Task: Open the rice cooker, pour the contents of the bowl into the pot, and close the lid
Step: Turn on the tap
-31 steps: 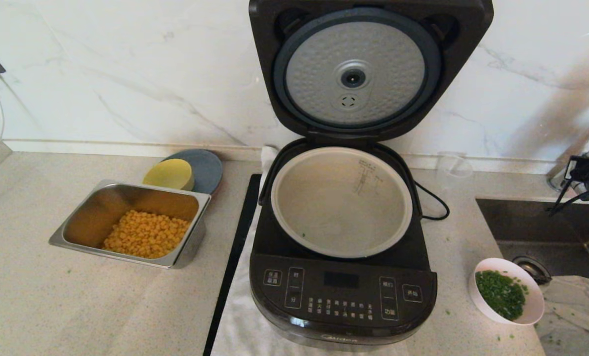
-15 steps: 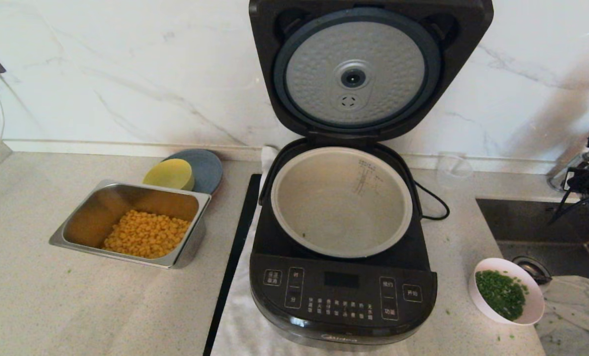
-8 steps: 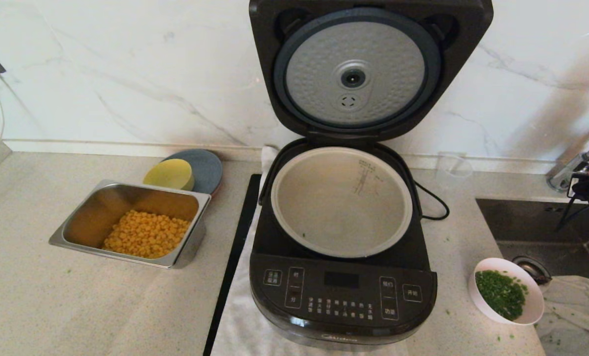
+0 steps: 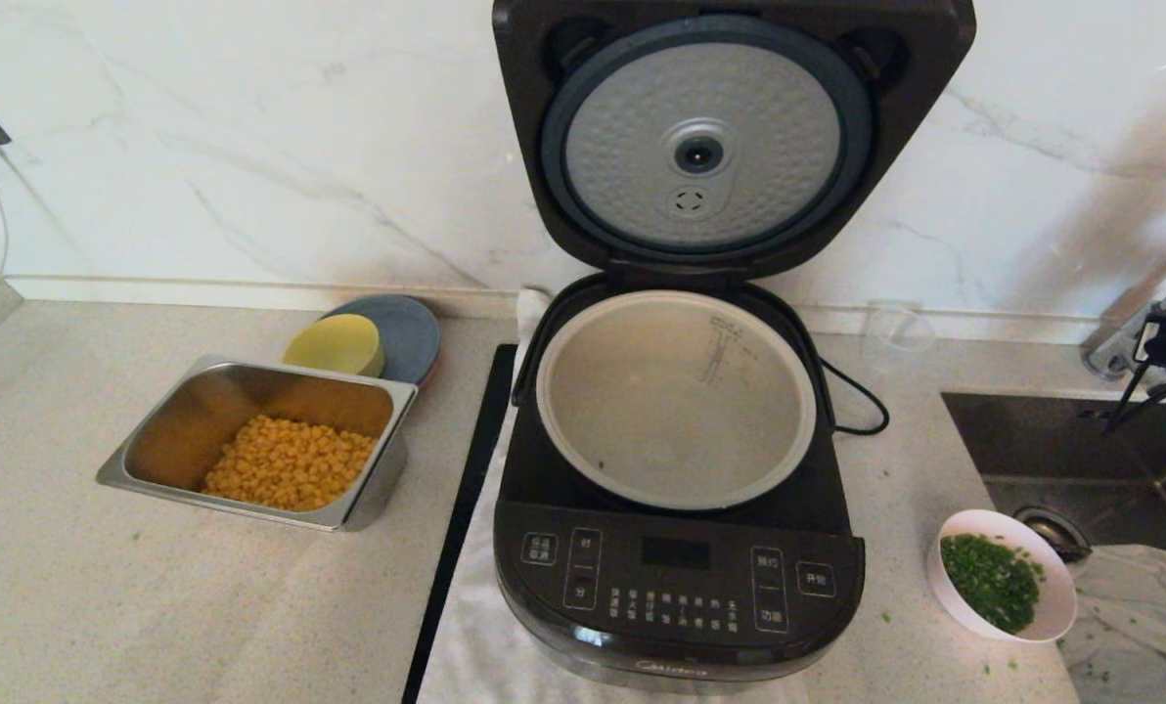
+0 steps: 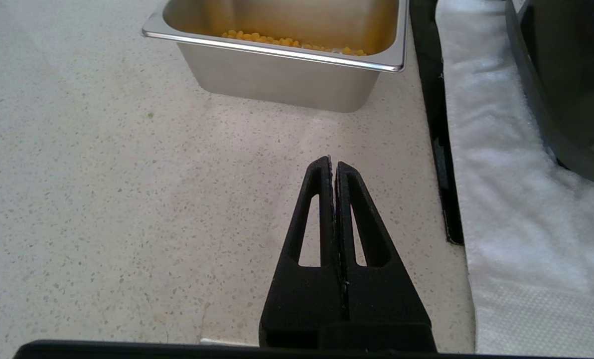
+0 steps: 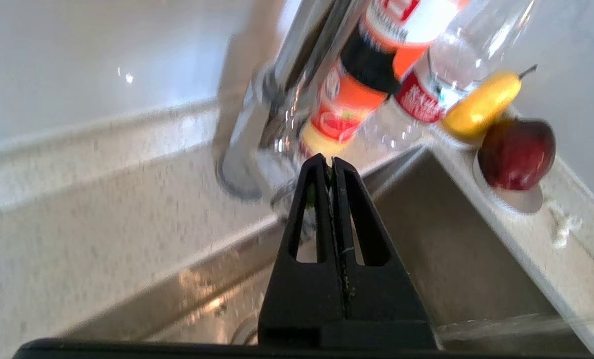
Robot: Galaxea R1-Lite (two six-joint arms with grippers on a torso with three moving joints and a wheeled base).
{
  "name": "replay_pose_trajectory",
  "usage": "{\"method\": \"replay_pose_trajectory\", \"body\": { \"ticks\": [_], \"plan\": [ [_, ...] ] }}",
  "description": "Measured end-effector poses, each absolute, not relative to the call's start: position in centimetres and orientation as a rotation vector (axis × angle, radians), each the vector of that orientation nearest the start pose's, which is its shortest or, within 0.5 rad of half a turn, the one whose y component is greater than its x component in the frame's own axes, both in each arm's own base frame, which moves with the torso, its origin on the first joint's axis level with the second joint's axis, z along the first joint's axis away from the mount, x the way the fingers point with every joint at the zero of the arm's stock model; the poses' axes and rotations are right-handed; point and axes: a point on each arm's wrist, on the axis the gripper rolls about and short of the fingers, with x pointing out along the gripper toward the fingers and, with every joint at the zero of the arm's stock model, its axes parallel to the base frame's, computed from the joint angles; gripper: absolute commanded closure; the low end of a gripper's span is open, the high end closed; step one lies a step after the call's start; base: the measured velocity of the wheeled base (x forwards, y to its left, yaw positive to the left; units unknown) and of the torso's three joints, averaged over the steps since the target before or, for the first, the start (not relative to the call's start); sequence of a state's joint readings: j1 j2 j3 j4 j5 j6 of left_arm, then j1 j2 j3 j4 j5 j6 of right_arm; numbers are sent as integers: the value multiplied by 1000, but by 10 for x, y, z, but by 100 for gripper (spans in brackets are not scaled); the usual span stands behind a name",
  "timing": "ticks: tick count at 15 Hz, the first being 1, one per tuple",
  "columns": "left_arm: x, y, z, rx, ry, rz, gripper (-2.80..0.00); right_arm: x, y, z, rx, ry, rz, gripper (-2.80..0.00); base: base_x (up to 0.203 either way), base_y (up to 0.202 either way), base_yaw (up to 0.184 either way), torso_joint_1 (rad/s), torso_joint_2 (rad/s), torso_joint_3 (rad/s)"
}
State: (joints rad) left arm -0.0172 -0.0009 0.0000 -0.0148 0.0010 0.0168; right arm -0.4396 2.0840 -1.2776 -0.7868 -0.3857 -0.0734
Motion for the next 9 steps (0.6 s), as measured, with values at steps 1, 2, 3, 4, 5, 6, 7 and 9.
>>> {"method": "replay_pose_trajectory", "body": {
  "ticks": [1, 2, 3, 4, 5, 6, 7, 9],
  "plan": [
    [-23, 0, 77, 17, -16, -16, 0, 382, -189, 188, -69, 40, -824, 0, 0, 0, 0, 0, 0, 0],
    [-23, 0, 77, 17, -16, -15, 0, 385, -190, 190, -69, 27, -824, 0, 0, 0, 0, 0, 0, 0],
    [-23, 0, 77, 16, -16, -15, 0, 388, -191, 192, -68, 14, -825, 0, 0, 0, 0, 0, 0, 0],
    [-23, 0, 77, 16, -16, -15, 0, 391, -193, 192, -68, 8, -827, 0, 0, 0, 0, 0, 0, 0],
    [-23, 0, 77, 17, -16, -15, 0, 394, -194, 190, -68, 11, -828, 0, 0, 0, 0, 0, 0, 0],
    [-23, 0, 77, 17, -16, -15, 0, 396, -195, 187, -67, 17, -828, 0, 0, 0, 0, 0, 0, 0],
    [-23, 0, 77, 17, -16, -16, 0, 398, -197, 184, -67, 22, -830, 0, 0, 0, 0, 0, 0, 0],
    [-23, 0, 77, 17, -16, -16, 0, 402, -199, 178, -67, 31, -832, 0, 0, 0, 0, 0, 0, 0]
  ]
}}
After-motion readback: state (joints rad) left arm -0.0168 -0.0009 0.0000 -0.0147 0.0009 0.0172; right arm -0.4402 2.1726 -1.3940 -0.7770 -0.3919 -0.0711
